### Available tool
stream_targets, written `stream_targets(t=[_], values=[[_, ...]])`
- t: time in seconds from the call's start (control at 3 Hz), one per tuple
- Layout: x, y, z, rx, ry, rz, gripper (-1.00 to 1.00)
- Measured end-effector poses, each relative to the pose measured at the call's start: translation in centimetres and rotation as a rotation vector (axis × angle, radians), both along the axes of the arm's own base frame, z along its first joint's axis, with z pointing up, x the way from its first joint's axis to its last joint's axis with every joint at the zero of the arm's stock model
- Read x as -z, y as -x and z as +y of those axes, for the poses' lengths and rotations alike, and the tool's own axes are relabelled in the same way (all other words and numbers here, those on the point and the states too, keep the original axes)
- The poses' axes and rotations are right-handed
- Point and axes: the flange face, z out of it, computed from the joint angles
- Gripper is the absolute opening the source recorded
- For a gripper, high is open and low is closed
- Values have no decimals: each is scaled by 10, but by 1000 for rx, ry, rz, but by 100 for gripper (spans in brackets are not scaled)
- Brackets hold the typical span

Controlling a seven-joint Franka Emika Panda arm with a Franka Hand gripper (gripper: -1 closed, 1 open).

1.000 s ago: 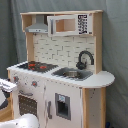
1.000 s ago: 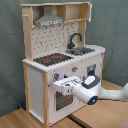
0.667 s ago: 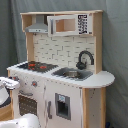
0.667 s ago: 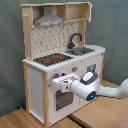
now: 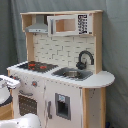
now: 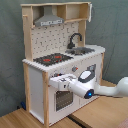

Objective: Play with the kitchen

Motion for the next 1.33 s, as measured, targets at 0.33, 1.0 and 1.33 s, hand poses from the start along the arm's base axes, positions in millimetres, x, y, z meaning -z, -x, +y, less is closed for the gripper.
stream_targets(t=[0.33, 1.0, 1.33], values=[[2, 0, -5, 8, -34, 1, -100], [1, 0, -5, -10, -274, 8, -100], [-1, 0, -5, -18, -418, 24, -100]])
